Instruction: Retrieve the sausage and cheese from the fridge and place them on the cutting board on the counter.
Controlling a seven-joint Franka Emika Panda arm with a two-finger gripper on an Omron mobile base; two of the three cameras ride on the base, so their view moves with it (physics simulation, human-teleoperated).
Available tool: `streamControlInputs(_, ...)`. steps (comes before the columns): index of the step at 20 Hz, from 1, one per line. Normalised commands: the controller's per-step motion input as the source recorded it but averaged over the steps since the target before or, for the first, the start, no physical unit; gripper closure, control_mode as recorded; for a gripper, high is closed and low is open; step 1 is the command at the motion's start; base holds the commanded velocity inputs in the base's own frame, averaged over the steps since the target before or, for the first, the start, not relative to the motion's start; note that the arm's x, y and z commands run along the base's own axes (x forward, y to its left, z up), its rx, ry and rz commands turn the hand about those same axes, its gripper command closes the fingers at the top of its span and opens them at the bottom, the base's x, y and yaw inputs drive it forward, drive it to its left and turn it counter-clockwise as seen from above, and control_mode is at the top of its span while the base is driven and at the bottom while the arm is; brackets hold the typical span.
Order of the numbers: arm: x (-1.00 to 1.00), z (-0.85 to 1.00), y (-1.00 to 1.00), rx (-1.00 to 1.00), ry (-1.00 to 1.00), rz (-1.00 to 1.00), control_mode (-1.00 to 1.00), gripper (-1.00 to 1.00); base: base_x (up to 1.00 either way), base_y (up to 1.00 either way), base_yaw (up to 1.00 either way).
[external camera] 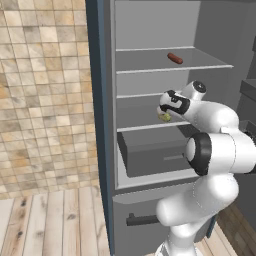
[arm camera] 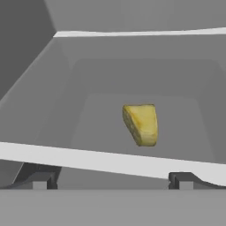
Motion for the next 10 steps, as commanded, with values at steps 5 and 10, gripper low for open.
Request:
streamControlInputs(5,0.13,-0.17,-0.06,-0.01,0.0,0.0,-1.0,-1.0,0.0,0.0,0.0)
streamControlInputs(10,0.12,-0.17,-0.07,-0.01,0.0,0.0,-1.0,-1.0,0.0,0.0,0.0)
